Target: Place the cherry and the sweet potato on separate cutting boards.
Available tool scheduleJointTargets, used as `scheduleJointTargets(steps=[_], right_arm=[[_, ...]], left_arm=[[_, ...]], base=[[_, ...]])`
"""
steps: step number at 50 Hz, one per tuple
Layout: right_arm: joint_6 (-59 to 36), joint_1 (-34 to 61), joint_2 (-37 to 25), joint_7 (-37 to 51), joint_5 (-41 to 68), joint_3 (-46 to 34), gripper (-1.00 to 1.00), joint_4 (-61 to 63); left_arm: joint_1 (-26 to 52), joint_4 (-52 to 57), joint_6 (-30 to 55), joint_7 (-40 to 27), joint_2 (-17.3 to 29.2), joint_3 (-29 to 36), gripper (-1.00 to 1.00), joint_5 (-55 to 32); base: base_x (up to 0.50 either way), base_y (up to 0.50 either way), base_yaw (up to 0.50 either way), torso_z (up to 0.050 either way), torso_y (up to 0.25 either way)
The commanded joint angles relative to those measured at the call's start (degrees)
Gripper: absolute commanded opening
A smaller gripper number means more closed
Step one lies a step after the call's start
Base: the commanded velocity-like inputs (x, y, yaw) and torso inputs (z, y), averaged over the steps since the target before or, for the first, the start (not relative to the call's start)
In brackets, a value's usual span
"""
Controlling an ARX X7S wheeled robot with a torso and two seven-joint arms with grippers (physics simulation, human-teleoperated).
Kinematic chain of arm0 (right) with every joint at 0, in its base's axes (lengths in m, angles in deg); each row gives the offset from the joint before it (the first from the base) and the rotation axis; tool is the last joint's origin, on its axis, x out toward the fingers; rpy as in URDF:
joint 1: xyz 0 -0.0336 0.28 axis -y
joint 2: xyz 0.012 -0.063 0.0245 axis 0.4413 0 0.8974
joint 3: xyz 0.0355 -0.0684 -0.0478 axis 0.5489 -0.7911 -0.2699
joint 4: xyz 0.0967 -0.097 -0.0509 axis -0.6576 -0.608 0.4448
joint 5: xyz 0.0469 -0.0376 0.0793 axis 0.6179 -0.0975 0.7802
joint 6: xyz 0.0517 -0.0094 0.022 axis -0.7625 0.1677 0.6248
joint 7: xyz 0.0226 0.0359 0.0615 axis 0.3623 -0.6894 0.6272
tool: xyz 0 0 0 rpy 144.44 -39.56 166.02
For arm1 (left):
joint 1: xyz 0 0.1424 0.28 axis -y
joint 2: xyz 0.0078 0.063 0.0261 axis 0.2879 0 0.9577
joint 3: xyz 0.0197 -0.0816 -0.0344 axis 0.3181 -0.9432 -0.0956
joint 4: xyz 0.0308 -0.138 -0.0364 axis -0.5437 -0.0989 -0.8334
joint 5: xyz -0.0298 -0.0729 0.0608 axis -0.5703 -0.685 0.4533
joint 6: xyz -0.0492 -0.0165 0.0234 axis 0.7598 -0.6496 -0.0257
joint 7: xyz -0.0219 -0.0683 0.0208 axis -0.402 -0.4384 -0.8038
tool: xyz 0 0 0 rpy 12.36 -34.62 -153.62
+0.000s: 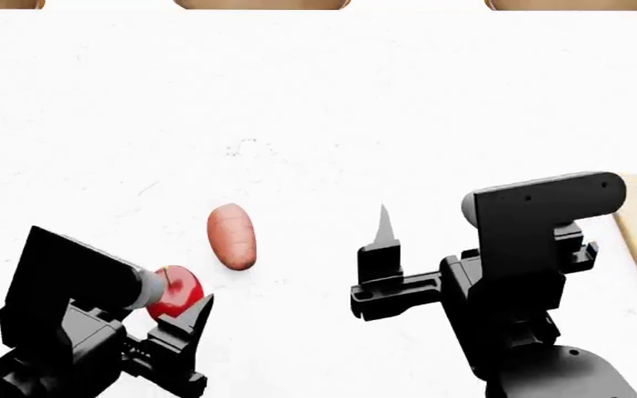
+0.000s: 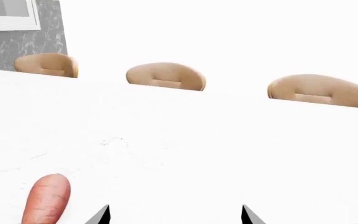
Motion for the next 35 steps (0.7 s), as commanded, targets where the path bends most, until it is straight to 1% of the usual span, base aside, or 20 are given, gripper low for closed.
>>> scheduleJointTargets(steps=[1, 5, 8, 13, 17, 19, 24, 28, 32, 35], right_arm=[[1.34, 7.57, 3.76, -2.19, -1.2, -5.22, 1.0, -9.26], [2.78, 11.94, 6.24, -4.94, -2.0, -9.03, 1.0, -15.71], [0.63, 15.03, 8.76, -4.77, -1.69, -10.12, 1.0, -20.21], [0.23, 19.62, 11.82, -6.52, -1.61, -12.37, 1.0, -26.96], [0.33, 22.79, 13.55, -7.52, -1.48, -13.28, 1.0, -30.72], [1.55, 23.81, 13.95, -8.71, -2.14, -14.95, 1.0, -32.12], [4.23, 25.03, 16.82, -9.68, -1.83, -15.38, 1.0, -38.85], [8.53, 26.12, 18.59, -11.28, -2.59, -16.94, 1.0, -46.37], [11.04, 27.79, 19.72, -11.94, -0.78, -18.49, 1.0, -52.29], [13.81, 28.83, 19.81, -11.62, 1.71, -21.23, 1.0, -56.4]], left_arm=[[0.98, 5.84, 4.8, -2.45, 4.88, -7.26, -1.0, -1.55], [2.55, 8.12, 8.67, -2.84, 6.63, -9.61, -1.0, -2.71], [3.5, 8.95, 10.49, -2.87, 7.6, -10.85, -1.0, -3.33], [1.63, 9.88, 10.14, -2.93, 7.57, -11.88, -1.0, -3.78], [1.61, 9.22, 9.62, -2.95, 7.91, -12.01, -1.0, -3.63], [1.67, 9.39, 9.6, -3.03, 8.04, -11.94, -1.0, -3.67], [0.11, 9.01, 7.66, -2.85, 7.84, -11.32, -1.0, -3.45], [-0.35, 9.05, 7.4, -2.63, 8.15, -11.61, -1.0, -3.71], [-1.36, 9.01, 6.7, -2.66, 8.11, -11.83, -1.0, -3.72], [-1.33, 8.54, 6.28, -2.9, 7.8, -11.34, -1.0, -3.53]], base=[[0.0, 0.0, 0.0, 0.0, 0.0], [0.0, 0.0, 0.0, 0.0, 0.0], [0.0, 0.0, 0.0, 0.0, 0.0], [0.0, 0.0, 0.0, 0.0, 0.0], [0.0, 0.0, 0.0, 0.0, 0.0], [0.0, 0.0, 0.0, 0.0, 0.0], [0.0, 0.0, 0.0, 0.0, 0.0], [0.0, 0.0, 0.0, 0.0, 0.0], [0.0, 0.0, 0.0, 0.0, 0.0], [0.0, 0.0, 0.0, 0.0, 0.0]])
